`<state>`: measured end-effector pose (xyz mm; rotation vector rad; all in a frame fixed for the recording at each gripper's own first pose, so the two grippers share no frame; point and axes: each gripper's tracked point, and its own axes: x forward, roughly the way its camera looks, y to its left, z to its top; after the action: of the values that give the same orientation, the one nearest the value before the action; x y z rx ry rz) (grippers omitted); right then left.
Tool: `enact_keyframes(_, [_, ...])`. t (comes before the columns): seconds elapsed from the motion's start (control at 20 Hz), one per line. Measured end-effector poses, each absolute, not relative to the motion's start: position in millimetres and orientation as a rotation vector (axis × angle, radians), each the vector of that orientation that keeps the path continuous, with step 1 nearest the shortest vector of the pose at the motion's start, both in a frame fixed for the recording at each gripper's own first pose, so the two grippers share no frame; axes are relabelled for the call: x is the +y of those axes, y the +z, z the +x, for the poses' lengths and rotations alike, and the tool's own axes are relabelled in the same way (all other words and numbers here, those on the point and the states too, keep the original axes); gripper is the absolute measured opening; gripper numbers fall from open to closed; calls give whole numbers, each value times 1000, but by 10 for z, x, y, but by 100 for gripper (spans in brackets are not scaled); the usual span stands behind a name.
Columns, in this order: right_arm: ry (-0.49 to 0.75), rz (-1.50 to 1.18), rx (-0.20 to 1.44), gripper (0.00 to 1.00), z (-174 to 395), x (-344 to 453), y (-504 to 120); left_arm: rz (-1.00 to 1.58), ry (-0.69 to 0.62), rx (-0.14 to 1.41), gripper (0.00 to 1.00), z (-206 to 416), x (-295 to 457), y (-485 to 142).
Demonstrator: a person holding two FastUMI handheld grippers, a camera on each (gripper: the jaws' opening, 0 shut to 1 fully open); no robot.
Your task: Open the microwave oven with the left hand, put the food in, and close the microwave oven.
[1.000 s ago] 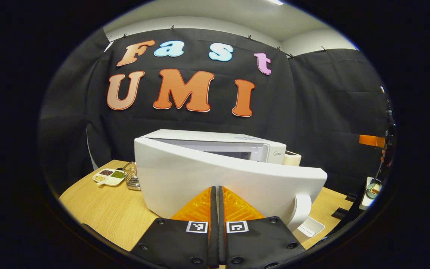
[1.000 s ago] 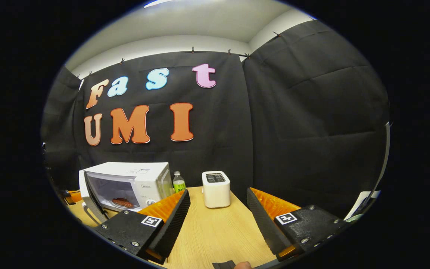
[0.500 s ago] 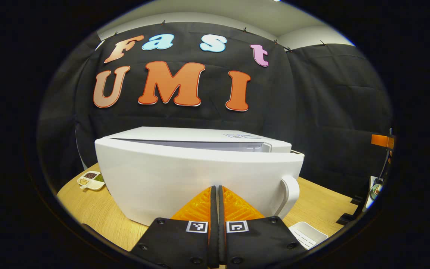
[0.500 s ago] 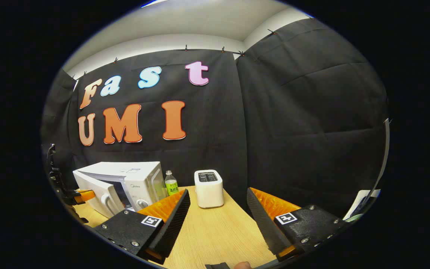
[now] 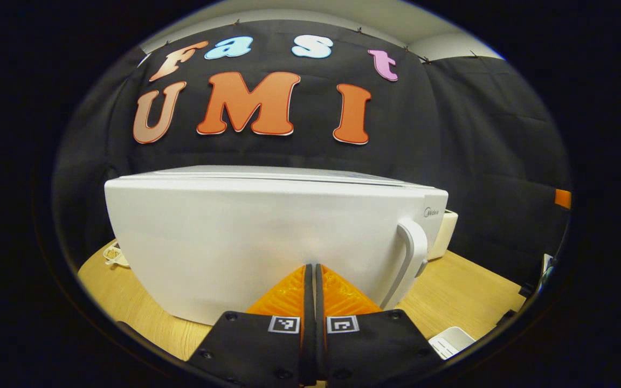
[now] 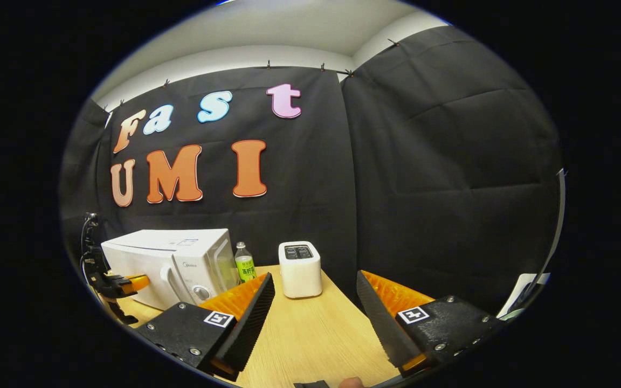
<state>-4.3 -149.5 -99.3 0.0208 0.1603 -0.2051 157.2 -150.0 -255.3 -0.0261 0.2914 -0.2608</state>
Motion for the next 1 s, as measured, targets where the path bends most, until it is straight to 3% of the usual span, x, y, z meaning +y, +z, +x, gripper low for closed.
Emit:
enact_keyframes(0.05, [-212, 20, 161, 100, -24, -1525, -1002, -14, -253, 301, 4, 1562, -1495, -2600])
enact_keyframes(0.1, [-217, 21, 163, 95, -10, -1543, -1018, 9, -242, 291, 4, 1572, -1495, -2583])
enact_keyframes(0.25, [-218, 24, 179, 95, 29, -1543, -1082, 52, -191, 306, 4, 1627, -1487, -2640])
enact_keyframes(0.5, [-221, 25, 185, 95, 10, -1493, -1050, 60, -238, 337, 4, 1574, -1584, -2514])
enact_keyframes(0.95, [-145, 29, 137, 95, -50, -1009, -695, 68, -278, 341, 2, 1129, -1039, -1573])
enact_keyframes(1.0, [-132, 30, 132, 95, -65, -940, -658, 69, -268, 332, 5, 1046, -906, -1455])
